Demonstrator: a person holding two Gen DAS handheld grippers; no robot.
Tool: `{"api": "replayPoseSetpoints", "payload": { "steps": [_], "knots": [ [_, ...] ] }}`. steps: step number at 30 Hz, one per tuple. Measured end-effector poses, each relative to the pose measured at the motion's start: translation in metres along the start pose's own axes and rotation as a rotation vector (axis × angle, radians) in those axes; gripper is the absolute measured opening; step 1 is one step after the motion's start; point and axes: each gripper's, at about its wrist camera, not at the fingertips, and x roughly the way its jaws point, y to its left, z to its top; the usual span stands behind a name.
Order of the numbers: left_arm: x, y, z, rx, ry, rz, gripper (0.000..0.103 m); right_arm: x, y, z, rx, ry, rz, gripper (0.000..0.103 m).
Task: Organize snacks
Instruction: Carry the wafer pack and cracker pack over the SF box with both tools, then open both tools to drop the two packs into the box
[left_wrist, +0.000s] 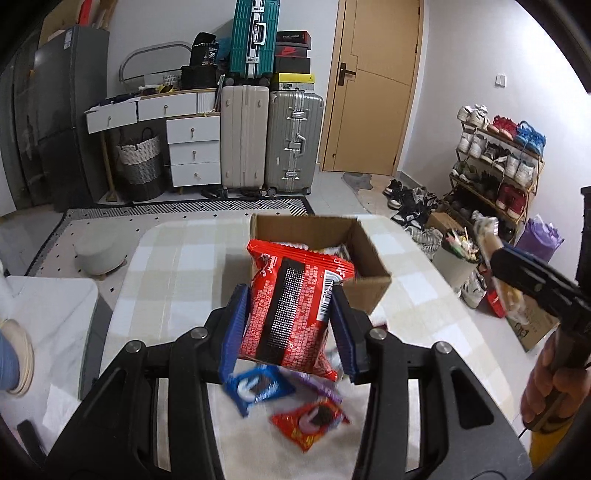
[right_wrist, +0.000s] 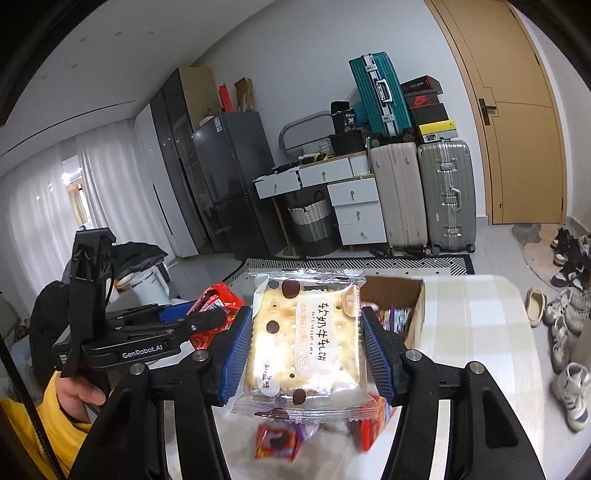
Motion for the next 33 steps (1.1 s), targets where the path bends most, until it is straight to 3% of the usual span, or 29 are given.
{"api": "replayPoseSetpoints", "payload": {
  "steps": [8,15,23,33],
  "knots": [
    [0.058,0.009,0.065,-0.035,0.046,-0.029,0.040,0.066,-0.027,0.044,0.044,0.031,-0.002,0.058],
    [0.135,0.012,0.105,-0.020,0.116,-0.014,0.040,0.124,-0.054,0.058,0.093,0.071,-0.002,0.058],
    [0.217,0.008,0.114,-0.026,0.212,-0.036,0.040,0.181,-0.077,0.049,0.110,0.140,-0.038,0.058],
    [0.276,0.009,0.087,-0.022,0.286,-0.031,0.040,0.215,-0.103,0.019,0.140,0.196,-0.068,0.058]
  ]
}}
